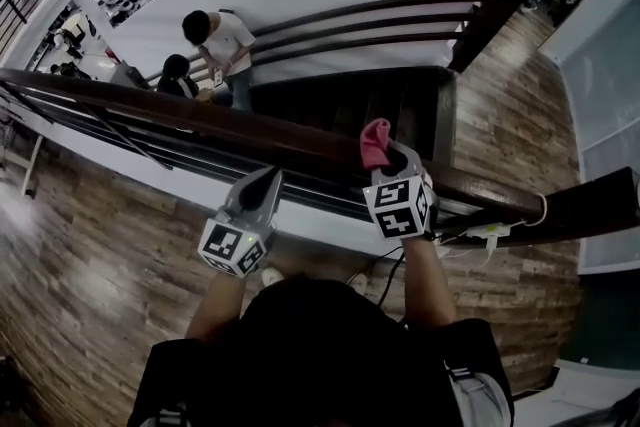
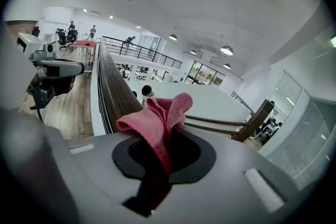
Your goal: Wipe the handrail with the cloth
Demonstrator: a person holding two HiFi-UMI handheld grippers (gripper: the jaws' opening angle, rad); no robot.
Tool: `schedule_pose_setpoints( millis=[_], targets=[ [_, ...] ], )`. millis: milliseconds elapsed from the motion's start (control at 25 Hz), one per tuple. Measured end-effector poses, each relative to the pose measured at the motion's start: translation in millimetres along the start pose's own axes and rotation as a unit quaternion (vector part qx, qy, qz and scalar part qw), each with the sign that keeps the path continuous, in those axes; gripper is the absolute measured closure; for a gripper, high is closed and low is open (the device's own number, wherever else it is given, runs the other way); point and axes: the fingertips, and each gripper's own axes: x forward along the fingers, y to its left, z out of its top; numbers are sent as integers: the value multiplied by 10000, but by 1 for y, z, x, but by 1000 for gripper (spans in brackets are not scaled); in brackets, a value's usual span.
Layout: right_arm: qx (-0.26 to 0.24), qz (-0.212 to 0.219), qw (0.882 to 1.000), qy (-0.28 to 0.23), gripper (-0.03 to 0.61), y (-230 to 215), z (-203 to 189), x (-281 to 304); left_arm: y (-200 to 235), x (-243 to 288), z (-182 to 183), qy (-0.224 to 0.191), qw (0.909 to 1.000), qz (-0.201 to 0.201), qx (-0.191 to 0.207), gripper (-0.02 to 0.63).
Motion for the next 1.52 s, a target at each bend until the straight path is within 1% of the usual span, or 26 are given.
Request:
schedule_pose_setpoints(
  millis=[360,600,840,1160,1320,1520],
  targets=[
    [9,-139,9999,17,531,30,34,21,50,-38,10,35,9999,98,35,615],
    [103,-213,9997,53,531,47,53,35,80,-55,22,-52,9999,86,113,615],
    [-131,33,9999,-78,531,84,81,51,93,-60,28,-109,9998,109,151,615],
    [-419,46,9990,-123,531,110,107,64,116,-71,34,-25,9994,301,147,614],
    [-388,148,9990,-135,531,122,119,70,127,-77,35,52,9990,384,222,615],
    [-313,510,9981,-125,531,148,141,85,152,-76,45,-55,9991,394,141,615]
  ],
)
